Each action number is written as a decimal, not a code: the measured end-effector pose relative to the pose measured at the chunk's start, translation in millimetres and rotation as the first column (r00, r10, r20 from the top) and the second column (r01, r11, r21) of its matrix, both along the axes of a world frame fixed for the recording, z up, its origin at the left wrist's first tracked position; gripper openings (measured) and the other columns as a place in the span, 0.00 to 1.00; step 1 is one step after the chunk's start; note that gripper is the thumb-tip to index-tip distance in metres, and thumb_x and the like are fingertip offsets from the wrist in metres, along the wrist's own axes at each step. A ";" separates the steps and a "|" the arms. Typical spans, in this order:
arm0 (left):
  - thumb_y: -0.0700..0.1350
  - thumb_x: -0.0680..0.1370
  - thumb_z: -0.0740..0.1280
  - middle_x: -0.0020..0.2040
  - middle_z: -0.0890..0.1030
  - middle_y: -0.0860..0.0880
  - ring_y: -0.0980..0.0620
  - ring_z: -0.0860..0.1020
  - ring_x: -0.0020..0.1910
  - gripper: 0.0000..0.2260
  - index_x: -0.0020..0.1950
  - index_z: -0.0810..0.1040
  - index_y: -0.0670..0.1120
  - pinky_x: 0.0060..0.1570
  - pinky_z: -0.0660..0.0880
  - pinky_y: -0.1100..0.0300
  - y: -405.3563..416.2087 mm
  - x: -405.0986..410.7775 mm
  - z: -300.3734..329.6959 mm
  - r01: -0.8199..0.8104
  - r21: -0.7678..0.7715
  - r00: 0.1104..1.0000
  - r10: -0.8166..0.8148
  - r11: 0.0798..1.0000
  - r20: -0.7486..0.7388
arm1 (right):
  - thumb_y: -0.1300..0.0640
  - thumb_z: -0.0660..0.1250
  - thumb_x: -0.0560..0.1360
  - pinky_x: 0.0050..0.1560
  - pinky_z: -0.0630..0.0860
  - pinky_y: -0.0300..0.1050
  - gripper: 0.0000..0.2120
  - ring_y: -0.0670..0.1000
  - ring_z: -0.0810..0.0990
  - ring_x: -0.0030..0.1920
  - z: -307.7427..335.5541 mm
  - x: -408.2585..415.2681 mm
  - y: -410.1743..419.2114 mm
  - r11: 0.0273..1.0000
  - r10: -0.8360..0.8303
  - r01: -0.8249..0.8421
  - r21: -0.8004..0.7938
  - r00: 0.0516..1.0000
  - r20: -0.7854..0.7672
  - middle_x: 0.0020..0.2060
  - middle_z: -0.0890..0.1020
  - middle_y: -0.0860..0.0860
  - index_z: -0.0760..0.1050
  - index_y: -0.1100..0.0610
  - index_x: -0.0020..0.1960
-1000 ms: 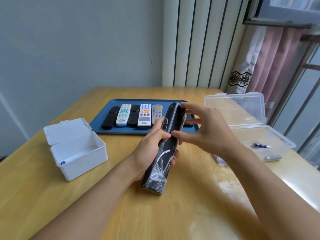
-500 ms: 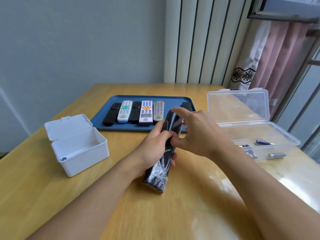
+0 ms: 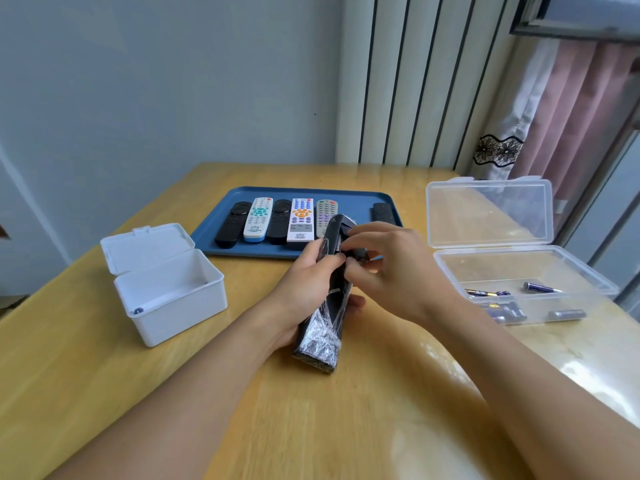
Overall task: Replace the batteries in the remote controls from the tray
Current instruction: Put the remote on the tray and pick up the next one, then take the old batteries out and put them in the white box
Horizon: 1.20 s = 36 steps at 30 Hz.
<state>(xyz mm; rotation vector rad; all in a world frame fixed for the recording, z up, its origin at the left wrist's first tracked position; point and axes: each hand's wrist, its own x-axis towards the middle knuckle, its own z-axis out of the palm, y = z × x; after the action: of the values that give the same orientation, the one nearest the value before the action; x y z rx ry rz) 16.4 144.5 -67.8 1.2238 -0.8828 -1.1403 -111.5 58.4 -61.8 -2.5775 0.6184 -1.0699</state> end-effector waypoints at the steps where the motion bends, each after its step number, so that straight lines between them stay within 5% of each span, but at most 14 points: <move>1: 0.43 0.84 0.60 0.47 0.84 0.40 0.45 0.83 0.36 0.10 0.65 0.74 0.48 0.35 0.81 0.56 -0.2 0.5 0.4 -0.024 -0.003 1.000 0.024 1.000 -0.002 | 0.57 0.71 0.71 0.46 0.82 0.49 0.08 0.48 0.82 0.43 0.7 0.0 0.8 1.000 -0.003 0.003 0.016 1.000 0.020 0.45 0.83 0.48 0.86 0.56 0.49; 5: 0.42 0.83 0.60 0.39 0.83 0.39 0.40 0.82 0.34 0.09 0.62 0.72 0.40 0.35 0.81 0.50 -6.1 11.8 -2.8 -0.205 0.033 0.977 0.206 0.978 -0.050 | 0.55 0.75 0.70 0.42 0.80 0.43 0.08 0.44 0.81 0.35 13.7 -7.1 2.2 0.996 -0.084 0.084 -0.036 0.996 0.020 0.41 0.84 0.48 0.86 0.54 0.49; 9: 0.41 0.84 0.58 0.40 0.81 0.35 0.42 0.79 0.31 0.08 0.60 0.70 0.39 0.31 0.78 0.53 -5.3 21.5 -0.3 -0.273 0.009 0.961 0.273 0.962 -0.050 | 0.41 0.72 0.71 0.39 0.75 0.41 0.13 0.42 0.78 0.34 16.4 -13.9 12.1 1.000 -0.012 0.021 0.020 0.925 -0.380 0.36 0.84 0.44 0.85 0.50 0.43; 11: 0.40 0.83 0.58 0.39 0.81 0.35 0.42 0.78 0.31 0.09 0.61 0.70 0.38 0.30 0.77 0.53 -2.3 20.3 2.0 -0.218 0.000 0.975 0.218 0.976 -0.043 | 0.37 0.72 0.71 0.39 0.75 0.40 0.15 0.41 0.79 0.35 14.3 -15.5 12.6 0.995 0.047 -0.001 0.101 0.889 -0.455 0.35 0.84 0.43 0.85 0.48 0.42; 14: 0.41 0.84 0.59 0.39 0.82 0.38 0.42 0.79 0.31 0.09 0.62 0.72 0.39 0.29 0.77 0.54 0.6 12.8 4.2 -0.090 -0.005 0.996 0.090 0.996 -0.003 | 0.44 0.73 0.73 0.34 0.69 0.35 0.07 0.39 0.77 0.34 18.5 -16.6 6.7 0.994 -0.035 0.055 0.098 0.981 -0.192 0.33 0.82 0.43 0.84 0.47 0.45; 17: 0.43 0.85 0.57 0.41 0.82 0.37 0.41 0.79 0.36 0.11 0.62 0.74 0.40 0.33 0.78 0.53 1.9 5.1 5.5 0.009 -0.014 1.000 -0.009 1.000 0.012 | 0.54 0.75 0.72 0.35 0.75 0.41 0.08 0.45 0.78 0.34 24.6 -17.1 2.2 0.983 -0.126 0.107 0.150 0.985 0.121 0.33 0.81 0.46 0.82 0.51 0.51; 29: 0.47 0.84 0.50 0.45 0.79 0.36 0.42 0.77 0.38 0.20 0.63 0.77 0.40 0.37 0.77 0.52 5.7 -2.7 6.8 0.136 -0.041 0.988 -0.138 0.990 -0.074 | 0.55 0.77 0.70 0.39 0.76 0.37 0.11 0.42 0.81 0.33 17.3 -13.7 -0.2 0.978 -0.136 0.125 0.164 0.989 0.054 0.30 0.82 0.46 0.80 0.54 0.50; 36: 0.47 0.85 0.49 0.47 0.78 0.35 0.43 0.77 0.39 0.20 0.68 0.73 0.40 0.36 0.78 0.52 3.5 -1.2 4.9 0.160 -0.033 0.986 -0.161 0.987 -0.034 | 0.53 0.80 0.68 0.42 0.80 0.44 0.13 0.43 0.81 0.34 20.8 -16.0 -5.6 0.983 -0.147 0.141 0.116 0.988 0.039 0.31 0.83 0.44 0.84 0.56 0.49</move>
<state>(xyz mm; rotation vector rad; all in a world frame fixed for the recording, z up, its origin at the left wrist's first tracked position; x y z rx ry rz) 15.2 148.0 -62.8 1.1195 -0.9815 -1.2685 -127.4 52.8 -41.1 -2.4344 0.8397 -1.1034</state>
